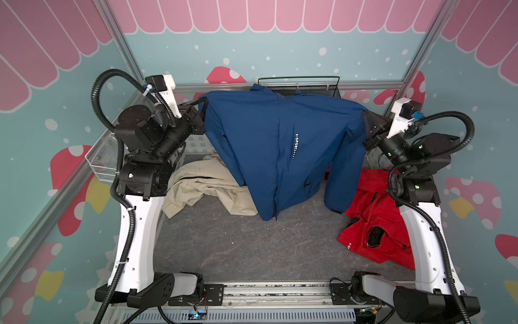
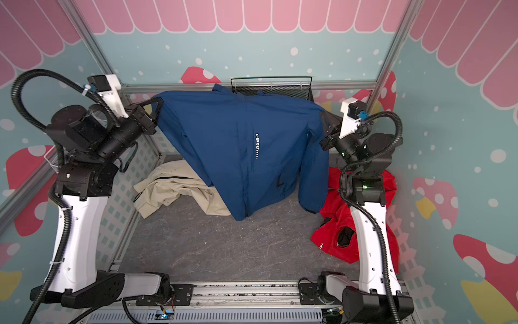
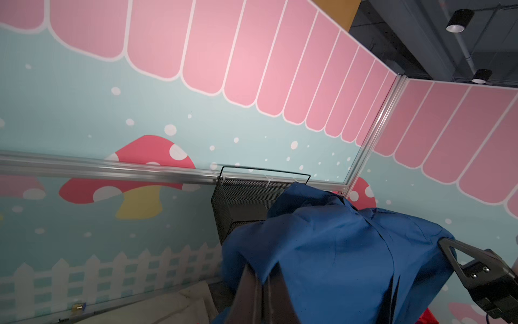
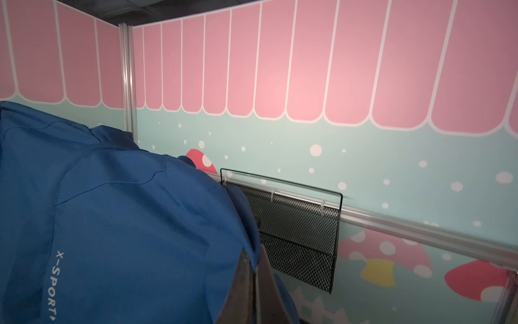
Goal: Unzip the jacket
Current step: Flatten out the jacket at the center of the board.
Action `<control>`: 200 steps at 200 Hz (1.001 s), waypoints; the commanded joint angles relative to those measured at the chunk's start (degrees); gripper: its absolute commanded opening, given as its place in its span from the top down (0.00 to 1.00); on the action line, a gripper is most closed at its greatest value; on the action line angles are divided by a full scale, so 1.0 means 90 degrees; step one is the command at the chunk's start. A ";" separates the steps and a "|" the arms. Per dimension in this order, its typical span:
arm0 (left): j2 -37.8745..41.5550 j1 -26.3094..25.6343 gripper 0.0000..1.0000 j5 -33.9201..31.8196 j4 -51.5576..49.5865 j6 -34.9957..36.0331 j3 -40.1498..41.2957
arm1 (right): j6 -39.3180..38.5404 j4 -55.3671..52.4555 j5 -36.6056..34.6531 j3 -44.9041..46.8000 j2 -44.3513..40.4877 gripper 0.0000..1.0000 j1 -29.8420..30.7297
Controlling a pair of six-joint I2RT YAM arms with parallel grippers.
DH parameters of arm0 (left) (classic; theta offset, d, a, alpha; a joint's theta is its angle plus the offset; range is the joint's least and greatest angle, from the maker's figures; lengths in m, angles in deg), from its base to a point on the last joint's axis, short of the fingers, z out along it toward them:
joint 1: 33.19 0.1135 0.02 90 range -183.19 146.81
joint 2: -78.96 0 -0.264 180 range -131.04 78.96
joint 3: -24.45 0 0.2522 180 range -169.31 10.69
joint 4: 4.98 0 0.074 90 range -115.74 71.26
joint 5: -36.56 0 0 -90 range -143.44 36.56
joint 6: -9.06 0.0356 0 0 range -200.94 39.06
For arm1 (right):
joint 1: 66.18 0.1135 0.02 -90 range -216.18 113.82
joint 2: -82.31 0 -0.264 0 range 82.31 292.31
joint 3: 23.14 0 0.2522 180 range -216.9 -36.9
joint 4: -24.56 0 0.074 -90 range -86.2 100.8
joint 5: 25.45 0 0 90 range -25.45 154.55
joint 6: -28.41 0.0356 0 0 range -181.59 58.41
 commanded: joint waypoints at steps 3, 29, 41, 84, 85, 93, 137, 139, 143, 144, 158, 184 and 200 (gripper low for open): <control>0.0306 0.0088 1.00 -0.0234 0.0854 -0.0027 -0.0291 | 0.0057 0.1145 0.0033 0.0063 -0.0416 1.00 -0.0092; 0.0535 0.0083 1.00 0.0010 0.1148 -0.0164 -0.0399 | -0.0144 0.1525 0.0137 0.0311 -0.0888 1.00 -0.0092; 0.0655 0.0088 1.00 0.0068 0.1269 -0.0190 -0.0388 | -0.0190 0.1773 0.0156 0.0449 -0.1095 1.00 -0.0092; 0.1028 0.0088 1.00 0.0045 0.1101 -0.0026 -0.0383 | -0.0474 0.1429 0.0013 0.0267 -0.1433 1.00 -0.0092; 0.1033 0.0088 1.00 0.0045 0.1091 -0.0019 -0.0377 | -0.0472 0.1400 0.0003 0.0252 -0.1429 1.00 -0.0092; 0.1031 0.0088 1.00 0.0034 0.0999 0.0015 -0.0339 | -0.0516 0.1200 -0.0051 0.0143 -0.1327 1.00 -0.0092; 0.0696 0.0088 1.00 -0.0278 0.0863 0.0194 0.0589 | -0.0295 0.0618 0.0361 0.0144 -0.0101 1.00 -0.0092; 0.0655 0.0088 1.00 -0.0278 0.0865 0.0205 0.0633 | -0.0283 0.0618 0.0407 0.0180 -0.0027 1.00 -0.0092; 0.0562 0.0088 1.00 -0.0263 0.0861 0.0229 0.0722 | -0.0264 0.0627 0.0483 0.0257 0.0108 1.00 -0.0092; 0.0541 0.0088 1.00 -0.0256 0.0863 0.0240 0.0742 | -0.0260 0.0637 0.0502 0.0281 0.0143 1.00 -0.0087; 0.0122 0.0116 1.00 -0.0062 0.0888 0.0351 0.1033 | -0.0169 0.0890 0.0611 0.0700 0.0580 1.00 -0.0072; -0.0792 0.0179 0.79 0.0150 0.1216 0.0302 0.1832 | -0.0586 0.1050 0.0363 0.1460 0.1427 0.90 -0.0013; -0.1485 0.0228 0.43 0.0259 0.1135 0.0169 0.2111 | -0.0689 0.0520 -0.0110 0.1546 0.2044 0.31 -0.0013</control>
